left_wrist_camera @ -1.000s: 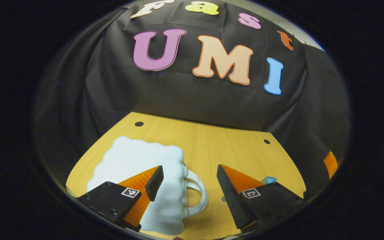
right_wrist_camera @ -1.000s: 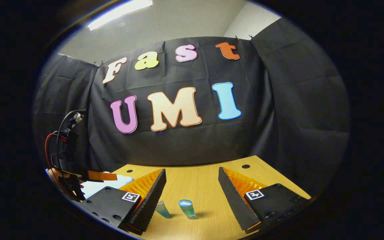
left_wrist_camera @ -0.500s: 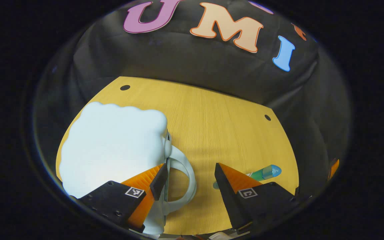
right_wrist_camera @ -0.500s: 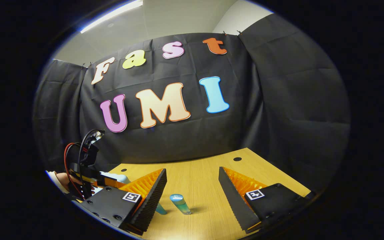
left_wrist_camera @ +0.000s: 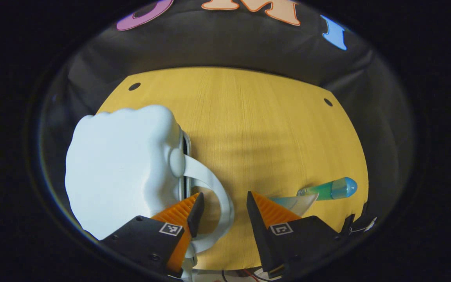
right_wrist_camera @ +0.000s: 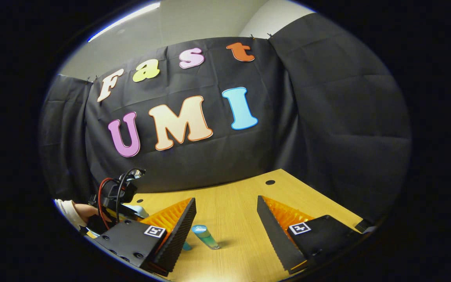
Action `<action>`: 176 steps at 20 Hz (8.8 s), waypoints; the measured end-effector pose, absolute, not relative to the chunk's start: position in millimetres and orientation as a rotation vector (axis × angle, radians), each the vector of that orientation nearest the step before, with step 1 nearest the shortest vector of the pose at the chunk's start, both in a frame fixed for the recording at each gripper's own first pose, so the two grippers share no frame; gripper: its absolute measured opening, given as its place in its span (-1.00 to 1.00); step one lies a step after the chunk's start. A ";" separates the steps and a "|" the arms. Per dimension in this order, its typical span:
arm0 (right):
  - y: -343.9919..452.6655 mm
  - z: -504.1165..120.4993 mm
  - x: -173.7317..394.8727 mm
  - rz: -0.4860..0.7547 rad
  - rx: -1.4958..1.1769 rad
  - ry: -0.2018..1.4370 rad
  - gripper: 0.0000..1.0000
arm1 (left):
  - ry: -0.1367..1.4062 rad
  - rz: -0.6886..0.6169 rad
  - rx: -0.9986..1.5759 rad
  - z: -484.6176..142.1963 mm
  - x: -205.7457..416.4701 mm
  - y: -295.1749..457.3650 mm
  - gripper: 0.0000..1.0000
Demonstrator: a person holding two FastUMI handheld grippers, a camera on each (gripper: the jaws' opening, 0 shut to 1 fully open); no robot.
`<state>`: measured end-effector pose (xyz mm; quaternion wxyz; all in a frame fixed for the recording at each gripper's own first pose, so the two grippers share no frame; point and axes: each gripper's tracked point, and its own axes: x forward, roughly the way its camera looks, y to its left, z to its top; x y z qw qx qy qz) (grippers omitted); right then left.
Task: First open the suitcase, pack the skin care products into it, and then close the suitcase.
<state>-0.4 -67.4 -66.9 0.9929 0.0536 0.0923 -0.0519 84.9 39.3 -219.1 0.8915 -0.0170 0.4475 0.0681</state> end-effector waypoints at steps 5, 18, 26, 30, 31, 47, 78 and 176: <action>-75.2 -70.8 -2.8 -0.127 0.117 0.196 0.90 | 1.023 0.145 -0.076 -241.9 83.5 39.4 -0.17; -84.7 -78.7 -7.8 -0.150 0.105 0.213 0.96 | 1.074 0.124 -0.052 -251.2 80.7 34.5 -0.84; -73.0 -85.9 -3.2 -0.118 0.096 0.232 0.96 | 0.980 0.063 -0.122 -198.0 80.0 21.2 -0.84; -60.5 -88.7 0.8 -0.083 0.088 0.239 0.96 | 0.907 0.042 -0.154 -161.7 76.9 20.7 -0.84; -57.2 -90.7 2.2 -0.075 0.089 0.242 0.96 | 0.893 0.034 -0.156 -151.9 75.5 21.9 -0.84; 5.4 -86.8 18.3 0.062 0.106 0.232 0.96 | 0.590 0.212 -0.164 -8.0 15.1 148.2 -0.84; 76.2 -73.6 4.7 0.037 0.034 0.194 0.96 | 0.647 0.592 -0.472 -168.0 -99.5 419.2 -0.84; 17.0 -315.9 75.1 0.394 -0.214 0.752 -0.23 | 0.820 0.311 -0.184 -239.2 7.8 45.1 -0.50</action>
